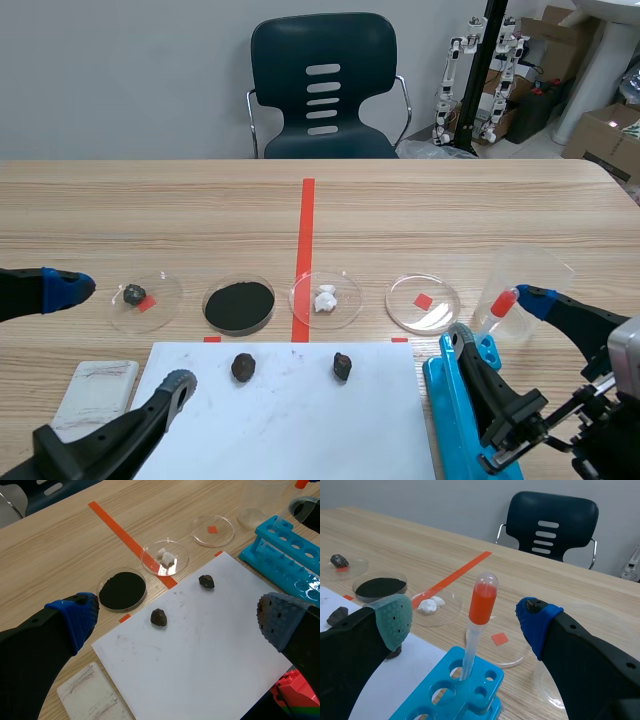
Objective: Pick up the dropper by the top with the right hand
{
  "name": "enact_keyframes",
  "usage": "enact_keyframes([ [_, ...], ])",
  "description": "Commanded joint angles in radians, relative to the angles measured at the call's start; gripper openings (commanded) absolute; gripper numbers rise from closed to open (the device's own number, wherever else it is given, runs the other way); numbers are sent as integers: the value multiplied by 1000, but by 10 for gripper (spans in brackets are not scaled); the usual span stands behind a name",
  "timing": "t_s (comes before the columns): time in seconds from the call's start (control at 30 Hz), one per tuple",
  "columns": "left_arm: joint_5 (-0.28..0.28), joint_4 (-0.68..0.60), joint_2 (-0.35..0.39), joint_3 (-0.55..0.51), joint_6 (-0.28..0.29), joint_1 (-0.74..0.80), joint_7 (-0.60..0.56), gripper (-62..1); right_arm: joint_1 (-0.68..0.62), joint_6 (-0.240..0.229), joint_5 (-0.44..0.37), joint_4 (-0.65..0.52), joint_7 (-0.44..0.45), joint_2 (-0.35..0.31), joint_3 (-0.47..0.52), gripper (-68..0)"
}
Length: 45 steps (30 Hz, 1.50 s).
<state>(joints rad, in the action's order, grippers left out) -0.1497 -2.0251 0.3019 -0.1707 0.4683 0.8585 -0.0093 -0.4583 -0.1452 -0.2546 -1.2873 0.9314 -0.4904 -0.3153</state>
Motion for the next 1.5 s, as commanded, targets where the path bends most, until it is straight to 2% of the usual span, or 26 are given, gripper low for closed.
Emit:
enact_keyframes([
  [0.0,-10,-18,-2,6,-2,3,-16,14,6,0,-8,-6,10,-5,7,-241],
  [0.47,-10,-18,-2,6,-2,3,-16,14,6,0,-8,-6,21,-5,8,-241],
  [1.0,-10,-18,-2,6,-2,3,-16,14,6,0,-8,-6,21,-5,8,-511],
  [1.27,-10,-18,-2,6,-2,3,-16,14,6,0,-7,-6,28,-5,8,-598],
  [1.47,-10,-18,-2,6,-2,3,-16,14,6,0,-7,-6,30,-5,8,-629],
])
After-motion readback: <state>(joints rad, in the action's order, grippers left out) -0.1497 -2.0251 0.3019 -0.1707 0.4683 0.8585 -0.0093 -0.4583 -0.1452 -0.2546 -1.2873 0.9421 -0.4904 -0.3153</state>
